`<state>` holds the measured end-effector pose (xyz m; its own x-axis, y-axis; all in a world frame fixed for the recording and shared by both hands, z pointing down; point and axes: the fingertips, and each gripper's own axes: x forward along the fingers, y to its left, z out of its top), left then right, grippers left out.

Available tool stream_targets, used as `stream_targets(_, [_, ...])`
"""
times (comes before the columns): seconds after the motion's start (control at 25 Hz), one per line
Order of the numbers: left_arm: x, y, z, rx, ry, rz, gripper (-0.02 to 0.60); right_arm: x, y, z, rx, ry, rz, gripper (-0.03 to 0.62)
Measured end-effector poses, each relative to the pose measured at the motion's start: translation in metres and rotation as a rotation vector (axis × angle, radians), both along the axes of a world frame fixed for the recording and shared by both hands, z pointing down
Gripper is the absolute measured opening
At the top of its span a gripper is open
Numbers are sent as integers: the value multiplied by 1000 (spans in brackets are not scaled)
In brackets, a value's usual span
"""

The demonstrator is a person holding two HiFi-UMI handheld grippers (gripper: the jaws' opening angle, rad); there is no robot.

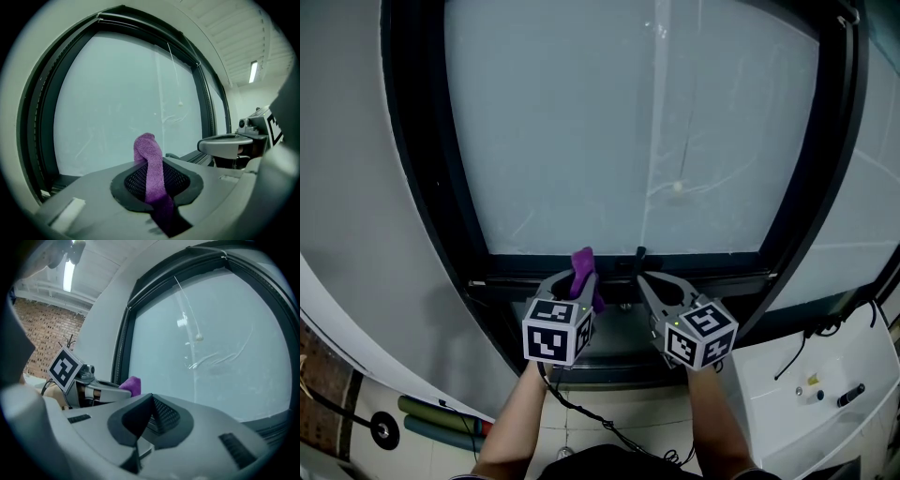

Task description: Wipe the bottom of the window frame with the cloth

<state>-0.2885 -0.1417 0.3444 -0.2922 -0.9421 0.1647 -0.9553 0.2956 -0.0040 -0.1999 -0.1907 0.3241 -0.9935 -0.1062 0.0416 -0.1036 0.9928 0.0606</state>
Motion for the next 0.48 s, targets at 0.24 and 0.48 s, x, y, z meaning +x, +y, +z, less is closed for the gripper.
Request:
stream_targets(0.24, [0, 3, 3, 5, 15, 3, 69, 0, 0, 2, 4, 12, 6, 0])
stream_targets(0.48, [3, 2, 4, -1, 15, 9, 69, 2, 1, 0, 8, 15, 8, 2])
